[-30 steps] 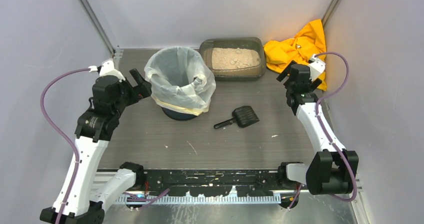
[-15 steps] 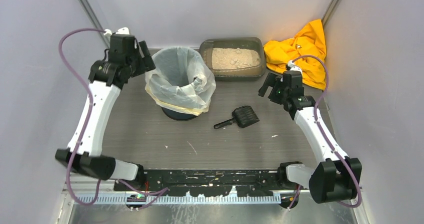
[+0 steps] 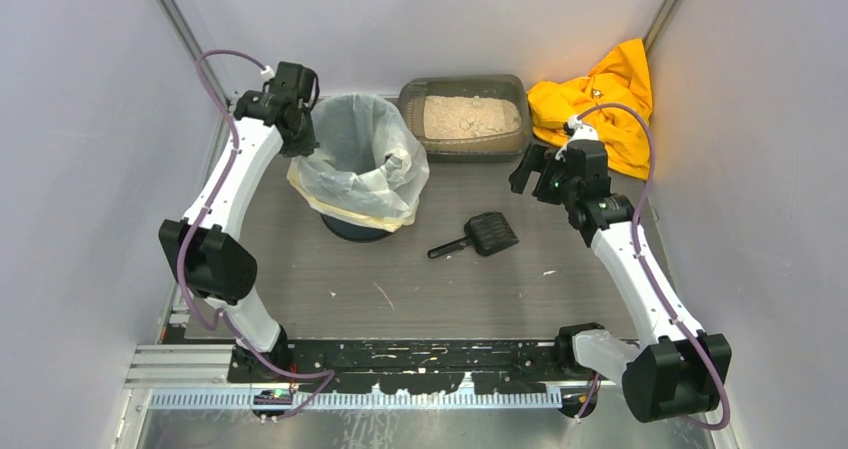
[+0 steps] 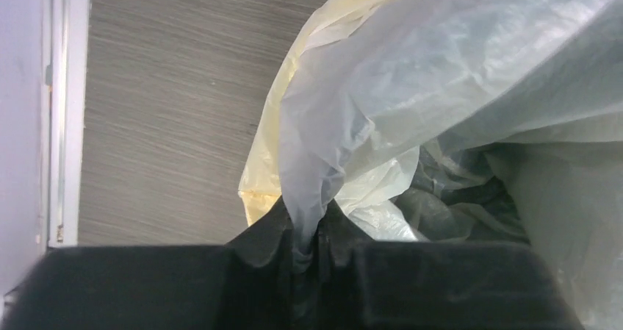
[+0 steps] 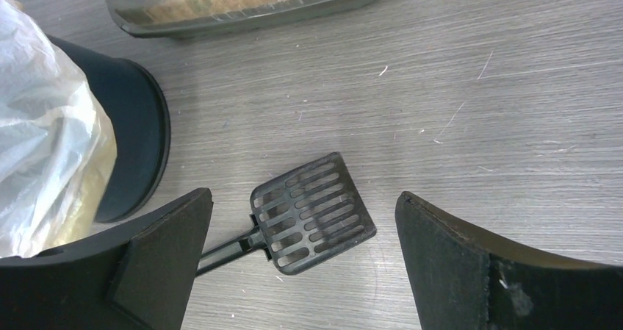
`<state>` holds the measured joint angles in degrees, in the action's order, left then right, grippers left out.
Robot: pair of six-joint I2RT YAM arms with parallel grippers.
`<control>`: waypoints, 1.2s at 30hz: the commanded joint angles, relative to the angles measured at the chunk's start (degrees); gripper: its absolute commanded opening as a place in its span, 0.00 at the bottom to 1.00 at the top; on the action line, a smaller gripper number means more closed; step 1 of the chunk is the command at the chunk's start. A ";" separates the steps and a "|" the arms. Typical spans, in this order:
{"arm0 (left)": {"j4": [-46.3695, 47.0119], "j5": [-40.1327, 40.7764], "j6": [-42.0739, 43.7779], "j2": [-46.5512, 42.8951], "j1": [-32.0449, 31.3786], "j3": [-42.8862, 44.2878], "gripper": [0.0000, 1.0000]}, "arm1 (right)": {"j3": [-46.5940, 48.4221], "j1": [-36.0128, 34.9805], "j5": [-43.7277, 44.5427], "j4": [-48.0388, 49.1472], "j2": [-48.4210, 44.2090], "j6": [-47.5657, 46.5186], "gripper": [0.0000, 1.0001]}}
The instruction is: Clean the litter box
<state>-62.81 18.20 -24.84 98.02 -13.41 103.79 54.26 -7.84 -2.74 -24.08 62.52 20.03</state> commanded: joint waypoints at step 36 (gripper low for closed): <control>5.87 5.54 -3.75 -25.21 5.10 -7.02 1.00 | 5.35 -7.80 23.54 4.51 10.61 4.20 1.00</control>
<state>-60.12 30.00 -27.62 80.71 -8.49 97.30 52.93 -15.84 15.38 -21.08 68.84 21.61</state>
